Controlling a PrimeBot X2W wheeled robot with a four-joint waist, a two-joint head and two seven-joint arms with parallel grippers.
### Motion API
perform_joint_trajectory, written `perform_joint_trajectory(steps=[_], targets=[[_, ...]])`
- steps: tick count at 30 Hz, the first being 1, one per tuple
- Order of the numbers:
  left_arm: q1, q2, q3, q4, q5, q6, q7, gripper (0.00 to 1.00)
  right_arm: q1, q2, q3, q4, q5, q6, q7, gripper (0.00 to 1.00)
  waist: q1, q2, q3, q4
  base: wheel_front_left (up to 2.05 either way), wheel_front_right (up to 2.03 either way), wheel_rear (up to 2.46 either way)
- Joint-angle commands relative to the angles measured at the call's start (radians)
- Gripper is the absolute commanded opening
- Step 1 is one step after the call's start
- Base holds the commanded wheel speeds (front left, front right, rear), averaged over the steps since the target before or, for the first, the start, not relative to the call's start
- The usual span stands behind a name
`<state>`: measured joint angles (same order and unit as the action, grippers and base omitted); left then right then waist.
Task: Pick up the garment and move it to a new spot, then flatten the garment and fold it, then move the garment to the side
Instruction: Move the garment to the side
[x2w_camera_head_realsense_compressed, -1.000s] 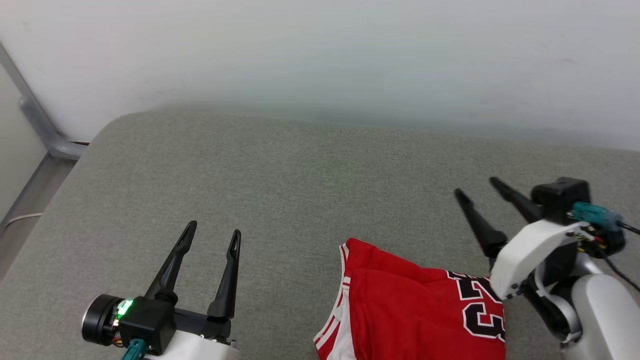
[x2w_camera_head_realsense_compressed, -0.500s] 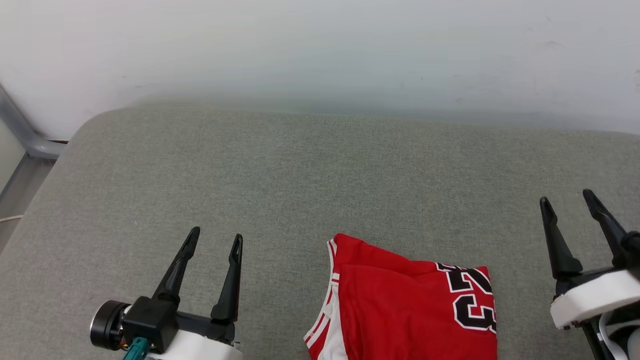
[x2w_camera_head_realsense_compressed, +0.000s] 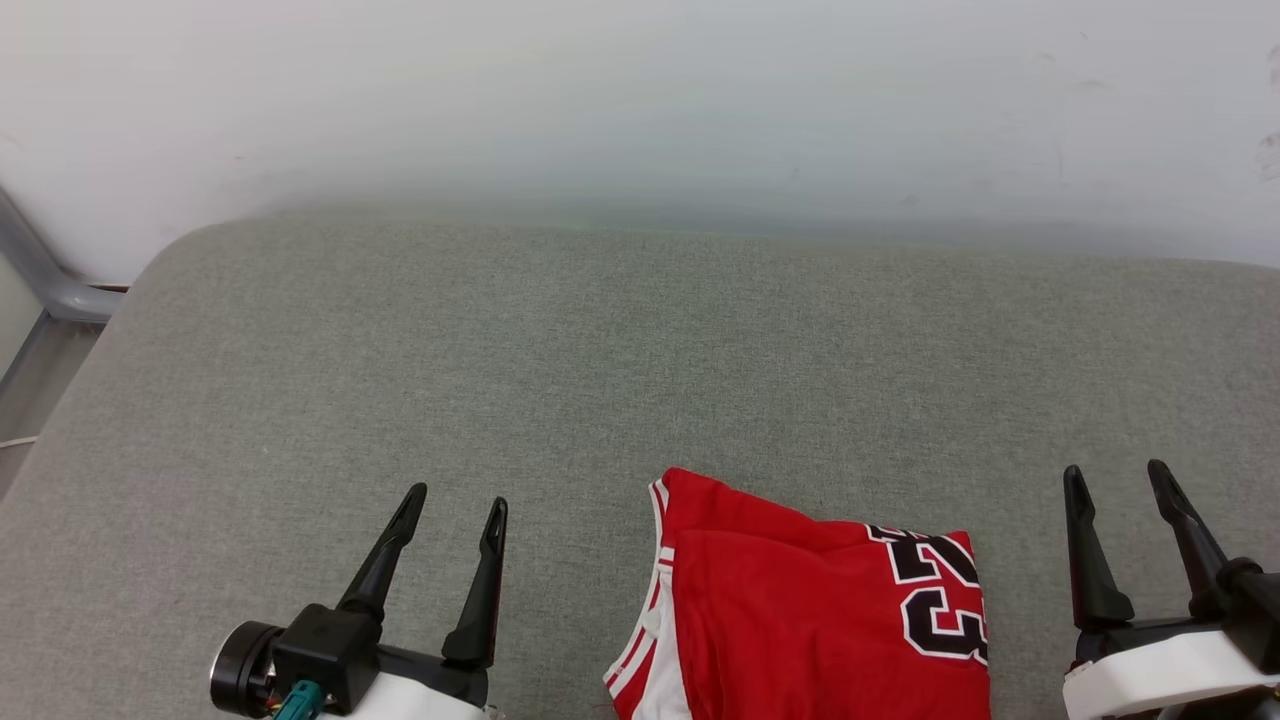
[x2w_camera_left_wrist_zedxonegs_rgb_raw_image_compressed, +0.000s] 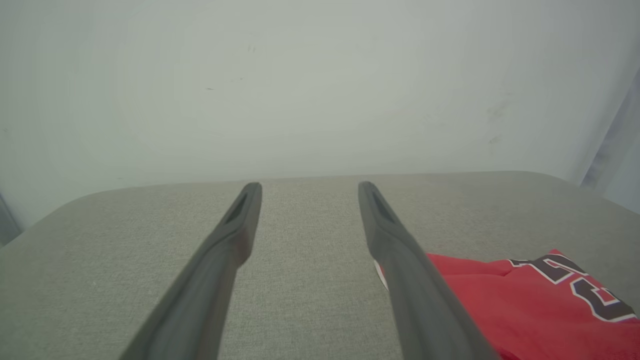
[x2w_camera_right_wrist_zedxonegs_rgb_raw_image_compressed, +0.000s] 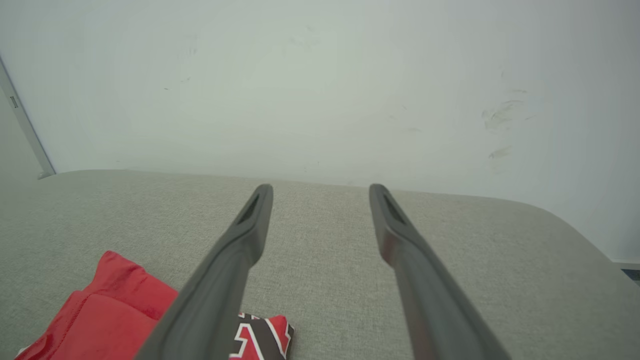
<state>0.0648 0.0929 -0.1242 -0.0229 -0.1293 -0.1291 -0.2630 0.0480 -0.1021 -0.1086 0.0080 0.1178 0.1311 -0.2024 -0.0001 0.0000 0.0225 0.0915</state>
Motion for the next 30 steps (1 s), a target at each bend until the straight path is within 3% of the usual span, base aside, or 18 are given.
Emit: perform_joint_trajectory(steps=[1, 12, 16, 19, 24, 30], targets=[[0.007, 0.005, -0.001, 0.004, -0.006, -0.002, -0.002, 1.00, 0.004, 0.006, 0.003, 0.004, -0.006, -0.001, -0.006, 1.00, 0.0001, 0.0000, 0.000, -0.001, 0.00, 0.00, 0.00], [-0.006, 0.003, -0.005, 0.016, -0.013, -0.002, -0.002, 1.00, -0.015, 0.007, 0.000, 0.020, 0.010, -0.001, 0.001, 1.00, 0.0001, 0.0000, -0.001, 0.006, 0.00, 0.00, 0.00], [-0.009, 0.004, -0.004, 0.016, -0.013, -0.002, -0.002, 1.00, -0.023, -0.003, 0.029, 0.018, 0.061, -0.001, 0.076, 1.00, 0.0001, 0.0000, 0.002, 0.008, 0.00, 0.00, 0.00], [-0.010, 0.007, -0.004, 0.015, -0.011, -0.002, -0.002, 1.00, -0.030, -0.041, 0.061, 0.007, 0.113, -0.001, 0.228, 1.00, 0.0001, 0.0000, 0.005, 0.008, 0.00, 0.00, 0.00], [-0.014, 0.008, -0.008, 0.016, -0.007, -0.002, -0.002, 1.00, -0.038, -0.092, 0.089, -0.052, 0.183, -0.001, 0.581, 1.00, 0.0001, 0.0000, 0.011, 0.011, 0.00, 0.00, 0.00], [-0.031, 0.007, -0.022, 0.013, -0.004, -0.002, -0.002, 1.00, -0.024, -0.095, 0.072, -0.137, 0.224, -0.001, 1.016, 1.00, 0.0001, 0.0000, 0.039, 0.024, 0.00, 0.00, 0.00]])
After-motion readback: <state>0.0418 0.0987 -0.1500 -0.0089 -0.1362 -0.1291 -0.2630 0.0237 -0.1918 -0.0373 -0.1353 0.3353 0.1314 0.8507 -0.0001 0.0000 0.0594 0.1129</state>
